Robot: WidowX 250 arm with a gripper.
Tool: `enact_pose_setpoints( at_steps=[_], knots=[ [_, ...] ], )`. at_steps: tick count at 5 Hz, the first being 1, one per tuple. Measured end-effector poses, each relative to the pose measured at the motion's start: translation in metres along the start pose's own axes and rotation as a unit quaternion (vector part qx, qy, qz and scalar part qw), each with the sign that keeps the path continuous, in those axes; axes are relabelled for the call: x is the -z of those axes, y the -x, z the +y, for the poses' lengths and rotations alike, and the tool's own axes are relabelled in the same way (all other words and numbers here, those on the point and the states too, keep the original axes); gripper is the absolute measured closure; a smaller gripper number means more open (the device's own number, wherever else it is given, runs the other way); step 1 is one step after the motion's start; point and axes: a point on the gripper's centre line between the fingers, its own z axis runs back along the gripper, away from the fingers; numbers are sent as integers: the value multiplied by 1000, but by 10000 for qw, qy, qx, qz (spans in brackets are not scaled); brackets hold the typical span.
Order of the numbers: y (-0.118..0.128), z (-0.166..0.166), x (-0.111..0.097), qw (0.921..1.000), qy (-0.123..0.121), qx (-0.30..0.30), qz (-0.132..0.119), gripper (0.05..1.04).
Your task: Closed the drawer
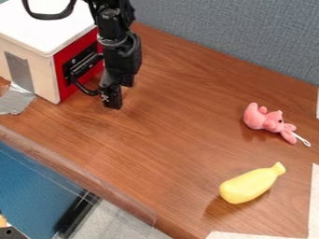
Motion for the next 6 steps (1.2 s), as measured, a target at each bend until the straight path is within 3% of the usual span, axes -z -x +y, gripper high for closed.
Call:
enact_pose_setpoints(
  at_steps=[1,3,5,6],
  knots=[
    [6,2,-2,10000,12,-71,9,83],
    [-4,0,-15,9982,166,-312,-477,83],
    [-51,-16,-55,9939,80,-130,-1094,83],
    [-64,-24,-77,9920,18,-212,-1248,83]
  ],
)
